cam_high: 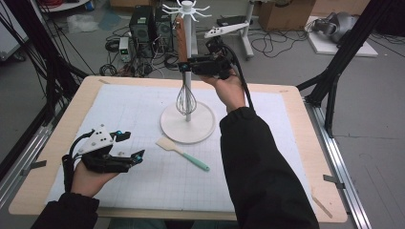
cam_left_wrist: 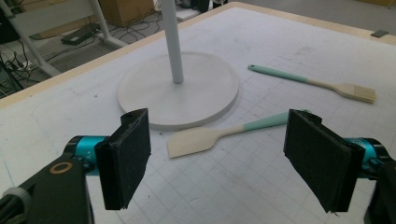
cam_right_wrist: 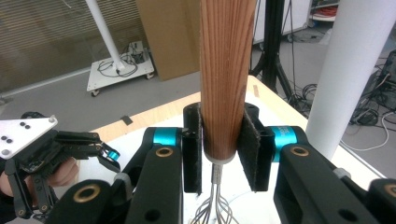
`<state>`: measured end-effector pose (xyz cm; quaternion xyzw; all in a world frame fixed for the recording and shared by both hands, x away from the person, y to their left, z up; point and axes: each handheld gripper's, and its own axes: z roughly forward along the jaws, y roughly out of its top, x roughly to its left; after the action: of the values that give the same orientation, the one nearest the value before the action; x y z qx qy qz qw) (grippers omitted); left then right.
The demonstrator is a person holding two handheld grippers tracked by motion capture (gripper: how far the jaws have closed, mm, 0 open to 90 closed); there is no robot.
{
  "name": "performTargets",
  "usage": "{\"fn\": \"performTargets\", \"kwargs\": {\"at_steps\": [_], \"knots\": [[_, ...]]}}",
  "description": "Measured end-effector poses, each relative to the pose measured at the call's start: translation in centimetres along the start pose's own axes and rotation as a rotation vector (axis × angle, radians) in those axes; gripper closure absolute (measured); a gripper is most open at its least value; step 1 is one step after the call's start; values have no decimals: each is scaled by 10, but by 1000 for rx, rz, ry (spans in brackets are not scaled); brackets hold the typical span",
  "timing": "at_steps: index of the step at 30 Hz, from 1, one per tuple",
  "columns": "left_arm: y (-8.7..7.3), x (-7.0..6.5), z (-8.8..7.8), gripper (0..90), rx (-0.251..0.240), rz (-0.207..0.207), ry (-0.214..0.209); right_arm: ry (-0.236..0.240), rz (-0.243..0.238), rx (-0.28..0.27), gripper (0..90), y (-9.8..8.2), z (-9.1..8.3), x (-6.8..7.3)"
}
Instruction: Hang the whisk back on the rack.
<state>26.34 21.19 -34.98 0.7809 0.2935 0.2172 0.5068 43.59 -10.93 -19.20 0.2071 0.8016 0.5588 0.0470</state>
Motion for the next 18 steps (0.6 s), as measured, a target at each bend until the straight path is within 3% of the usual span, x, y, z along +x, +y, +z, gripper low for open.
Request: {"fn": "performTargets", "kwargs": {"at_steps": [7,18], "knots": [[-1,1,0,234,-1,-4,4,-20,-6,-34,645,1,-5,3],[0,2,-1,236,-5,-5,-2,-58,-20,-23,561,-6,-19,6]]}}
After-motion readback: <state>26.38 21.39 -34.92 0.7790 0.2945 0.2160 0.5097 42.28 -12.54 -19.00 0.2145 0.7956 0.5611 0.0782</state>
